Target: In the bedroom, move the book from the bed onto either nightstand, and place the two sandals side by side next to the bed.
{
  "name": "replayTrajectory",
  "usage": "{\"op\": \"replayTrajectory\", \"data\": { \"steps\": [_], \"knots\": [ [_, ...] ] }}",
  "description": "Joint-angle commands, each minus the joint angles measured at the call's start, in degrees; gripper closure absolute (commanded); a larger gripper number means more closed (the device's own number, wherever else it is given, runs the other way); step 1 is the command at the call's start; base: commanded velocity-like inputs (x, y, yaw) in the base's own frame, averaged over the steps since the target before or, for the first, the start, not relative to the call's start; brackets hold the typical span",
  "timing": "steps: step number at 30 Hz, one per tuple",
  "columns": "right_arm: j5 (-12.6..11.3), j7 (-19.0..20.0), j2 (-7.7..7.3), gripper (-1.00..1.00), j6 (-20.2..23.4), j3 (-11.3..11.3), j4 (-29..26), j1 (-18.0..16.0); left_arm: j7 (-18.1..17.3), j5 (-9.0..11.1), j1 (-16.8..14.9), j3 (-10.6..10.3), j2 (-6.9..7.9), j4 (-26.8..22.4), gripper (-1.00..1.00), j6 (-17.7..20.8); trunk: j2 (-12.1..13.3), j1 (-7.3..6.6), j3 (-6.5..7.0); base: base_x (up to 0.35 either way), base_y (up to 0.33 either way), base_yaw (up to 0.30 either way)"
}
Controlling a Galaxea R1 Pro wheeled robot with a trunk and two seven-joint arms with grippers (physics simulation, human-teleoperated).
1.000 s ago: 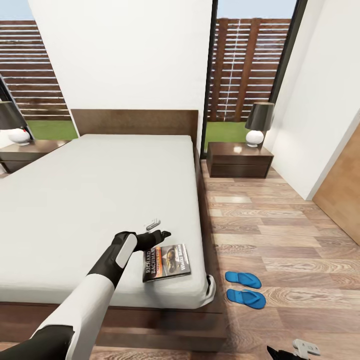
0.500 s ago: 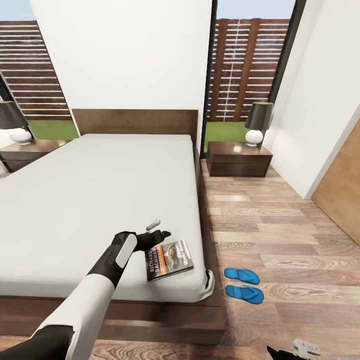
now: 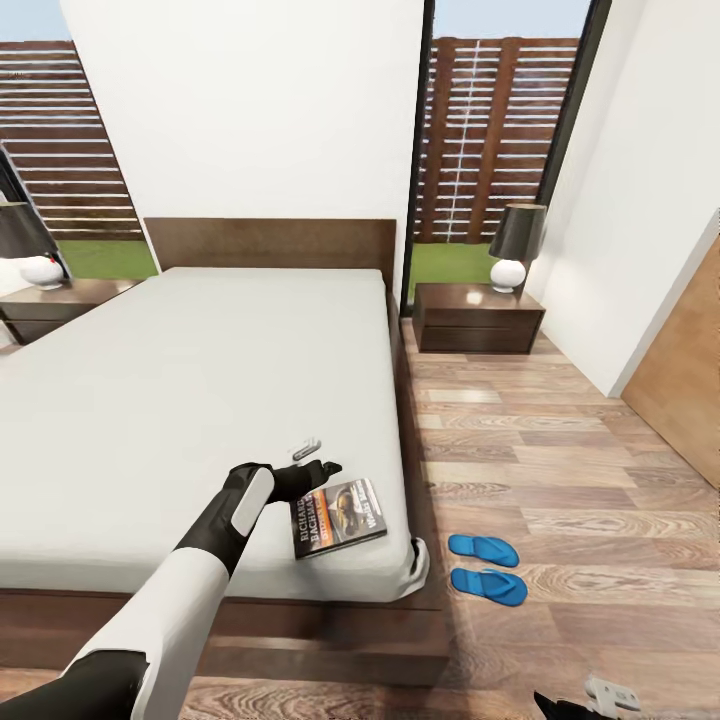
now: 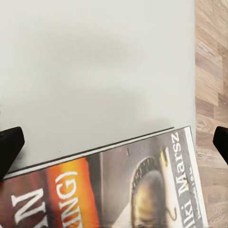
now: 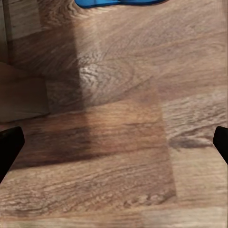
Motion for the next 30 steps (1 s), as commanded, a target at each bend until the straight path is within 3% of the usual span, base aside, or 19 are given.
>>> {"op": "replayTrajectory", "data": {
  "steps": [1, 7, 30],
  "knots": [
    [-0.5, 0.4, 0.02, -1.0, -0.3, 0.5, 0.3, -0.1, -0.1, -0.1, 0.0, 0.1, -0.02, 0.0, -1.0, 0.3, 0.0, -0.02, -0.05, -0.208, 0.0, 0.0],
    [-0.5, 0.4, 0.02, -1.0, -0.3, 0.5, 0.2, -0.1, -0.1, -0.1, 0.0, 0.1, -0.03, 0.0, -1.0, 0.3, 0.0, -0.02, -0.05, -0.149, 0.0, 0.0],
    [-0.5, 0.4, 0.02, -1.0, -0.3, 0.5, 0.3, -0.1, -0.1, -0.1, 0.0, 0.1, -0.02, 0.0, -1.0, 0.3, 0.0, -0.02, -0.05, -0.003, 0.0, 0.0]
  ]
}}
